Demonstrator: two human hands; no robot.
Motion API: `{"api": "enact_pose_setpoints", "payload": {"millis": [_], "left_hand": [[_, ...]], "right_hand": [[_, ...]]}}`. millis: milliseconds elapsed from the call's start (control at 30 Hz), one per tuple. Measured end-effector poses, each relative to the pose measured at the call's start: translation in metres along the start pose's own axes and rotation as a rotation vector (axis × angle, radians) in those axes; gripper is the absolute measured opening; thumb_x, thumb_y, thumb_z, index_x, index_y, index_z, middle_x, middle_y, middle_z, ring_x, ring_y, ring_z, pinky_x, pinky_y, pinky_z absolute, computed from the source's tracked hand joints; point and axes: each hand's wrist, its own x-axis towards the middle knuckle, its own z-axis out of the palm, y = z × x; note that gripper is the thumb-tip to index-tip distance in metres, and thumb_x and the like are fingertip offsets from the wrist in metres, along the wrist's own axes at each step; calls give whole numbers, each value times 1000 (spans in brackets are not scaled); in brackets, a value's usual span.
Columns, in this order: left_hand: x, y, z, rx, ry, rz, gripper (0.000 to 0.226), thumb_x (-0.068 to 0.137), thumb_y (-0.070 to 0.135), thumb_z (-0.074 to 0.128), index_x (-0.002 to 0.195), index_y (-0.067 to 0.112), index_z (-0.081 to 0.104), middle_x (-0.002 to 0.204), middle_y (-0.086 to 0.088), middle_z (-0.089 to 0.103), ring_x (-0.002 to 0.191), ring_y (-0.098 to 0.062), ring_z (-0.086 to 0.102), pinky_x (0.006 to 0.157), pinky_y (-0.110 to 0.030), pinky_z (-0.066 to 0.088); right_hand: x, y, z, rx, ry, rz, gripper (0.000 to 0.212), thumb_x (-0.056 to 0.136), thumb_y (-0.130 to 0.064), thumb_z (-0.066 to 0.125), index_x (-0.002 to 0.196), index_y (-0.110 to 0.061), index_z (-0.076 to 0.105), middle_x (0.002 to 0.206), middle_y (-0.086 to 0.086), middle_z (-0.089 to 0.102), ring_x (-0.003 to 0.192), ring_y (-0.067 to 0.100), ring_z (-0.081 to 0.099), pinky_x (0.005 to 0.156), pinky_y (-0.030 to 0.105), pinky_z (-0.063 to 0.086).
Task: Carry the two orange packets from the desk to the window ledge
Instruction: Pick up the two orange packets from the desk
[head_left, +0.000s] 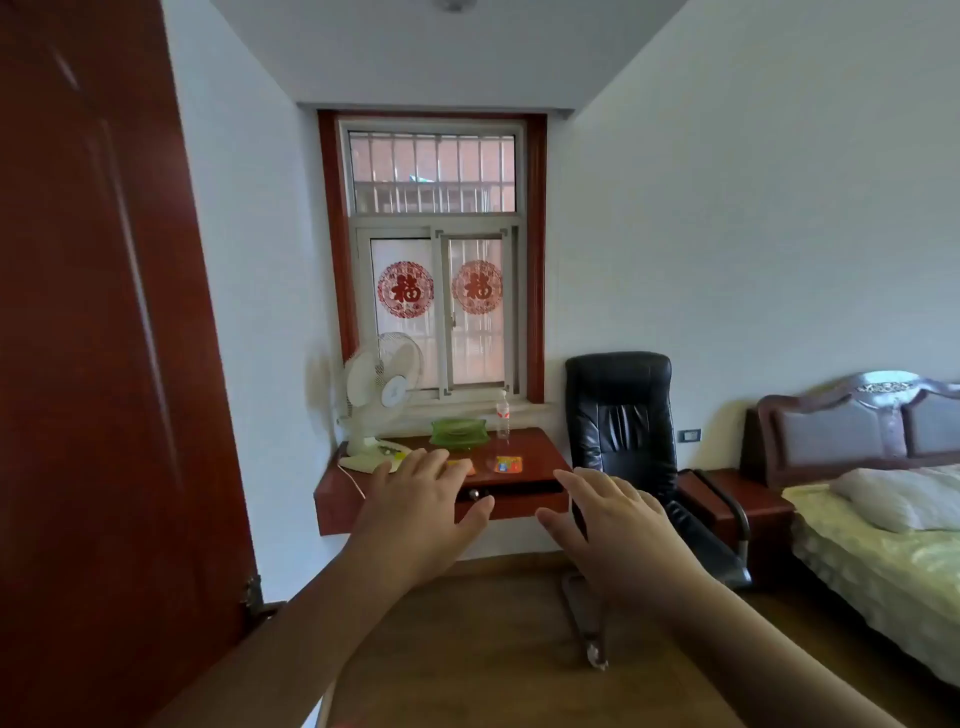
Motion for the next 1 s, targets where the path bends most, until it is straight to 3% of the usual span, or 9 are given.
{"api": "enact_pose_setpoints", "payload": {"millis": [100, 167, 433, 600, 767, 1000], "left_hand": [[18, 15, 22, 44, -8, 23, 73, 87, 69, 14, 147, 31, 33, 158, 4, 34, 148, -17, 22, 119, -51, 12], [32, 27, 37, 43, -17, 38, 78, 84, 70, 7, 148, 32, 32, 159, 5, 34, 148, -16, 20, 119, -49, 8], [79, 62, 99, 43, -162, 10, 65, 94, 62, 21, 151, 31, 22, 157, 5, 37, 148, -16, 22, 119, -52, 5], [100, 64, 131, 12, -177, 4, 73, 88, 66, 11, 150, 30, 26, 154, 5, 41, 146, -17, 26, 119, -52, 10], [133, 42, 162, -47, -179, -64, 64, 94, 62, 22, 149, 30, 31, 154, 7, 42, 146, -15, 27, 119, -51, 9], [180, -4, 205, -68, -123, -39, 71, 89, 65, 17, 149, 28, 30, 153, 5, 44, 145, -16, 30, 119, -48, 15]], "right_hand": [[12, 28, 13, -34, 23, -15, 65, 96, -63, 21, 153, -32, 23, 163, -4, 27, 153, 19, 9, 122, 45, 0], [22, 46, 19, -23, 28, -19, 63, 96, -61, 21, 153, -32, 21, 163, -5, 25, 153, 19, 5, 122, 44, -3], [53, 104, 63, -15, -78, -68, 63, 97, -61, 24, 152, -29, 25, 160, -4, 33, 151, 19, 18, 122, 44, 7], [79, 125, 83, -3, -111, -64, 64, 97, -60, 25, 151, -27, 26, 158, -4, 36, 148, 19, 24, 122, 45, 12], [119, 132, 104, 34, -122, -77, 62, 98, -58, 27, 151, -27, 27, 156, -5, 39, 147, 18, 26, 122, 44, 13], [191, 123, 147, 12, -134, -72, 63, 98, -58, 27, 153, -26, 26, 157, -4, 39, 147, 17, 28, 121, 42, 16]]}}
